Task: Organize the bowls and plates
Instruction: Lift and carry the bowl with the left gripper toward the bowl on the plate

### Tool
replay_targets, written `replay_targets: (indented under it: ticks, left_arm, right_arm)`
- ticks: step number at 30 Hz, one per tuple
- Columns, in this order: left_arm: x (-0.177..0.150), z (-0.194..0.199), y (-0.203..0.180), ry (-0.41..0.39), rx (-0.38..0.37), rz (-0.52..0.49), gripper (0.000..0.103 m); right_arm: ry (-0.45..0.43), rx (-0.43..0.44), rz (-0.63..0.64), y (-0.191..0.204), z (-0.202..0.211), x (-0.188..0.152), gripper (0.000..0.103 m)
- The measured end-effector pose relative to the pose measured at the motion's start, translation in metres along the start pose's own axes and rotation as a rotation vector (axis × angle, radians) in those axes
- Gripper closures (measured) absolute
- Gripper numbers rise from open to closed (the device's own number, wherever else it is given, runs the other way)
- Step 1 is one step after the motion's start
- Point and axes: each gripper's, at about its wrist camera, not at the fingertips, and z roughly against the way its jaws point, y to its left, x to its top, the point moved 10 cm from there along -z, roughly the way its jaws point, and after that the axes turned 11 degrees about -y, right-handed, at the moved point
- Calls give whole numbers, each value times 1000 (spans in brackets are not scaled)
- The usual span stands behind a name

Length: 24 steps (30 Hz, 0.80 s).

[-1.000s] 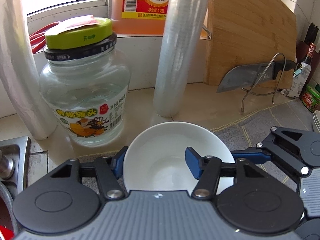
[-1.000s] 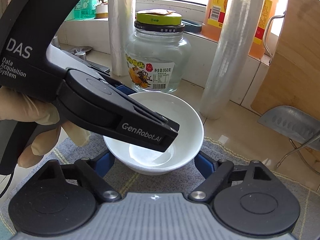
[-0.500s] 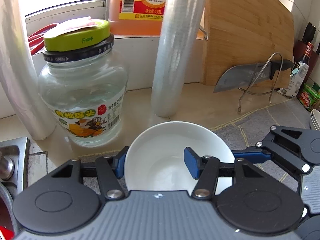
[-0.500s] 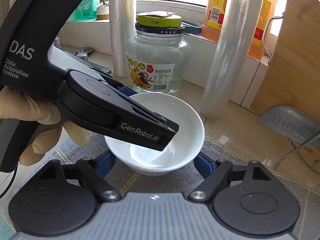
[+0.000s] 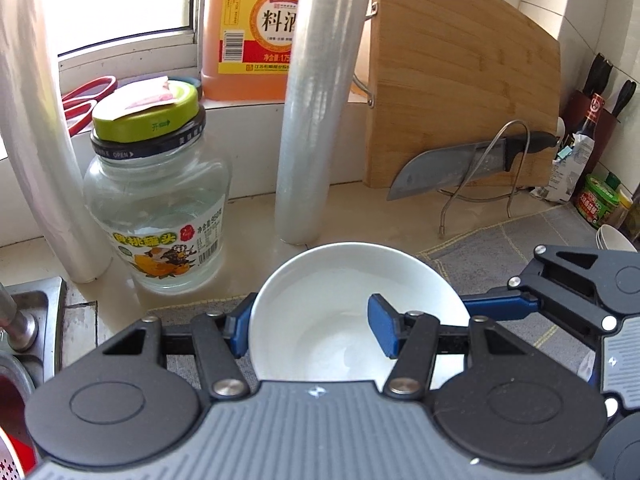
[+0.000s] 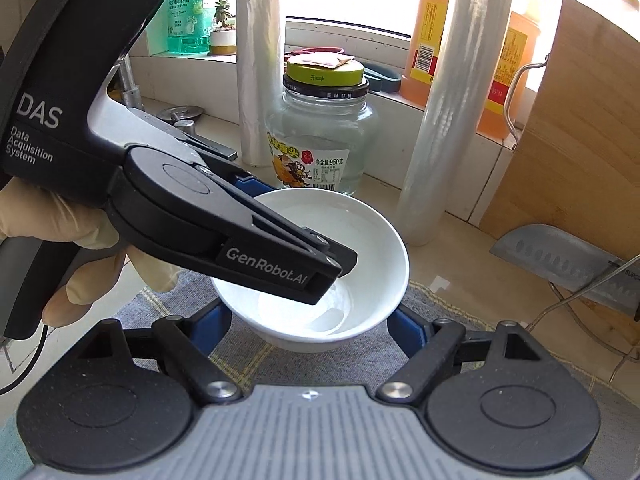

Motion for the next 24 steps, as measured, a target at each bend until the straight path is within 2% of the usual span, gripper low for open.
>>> replay_targets:
  ticks: [24]
  left_arm:
    - [-4, 60, -67, -16, -24, -37, 46]
  right_arm:
    - [-18, 18, -2, 6, 84, -18, 15]
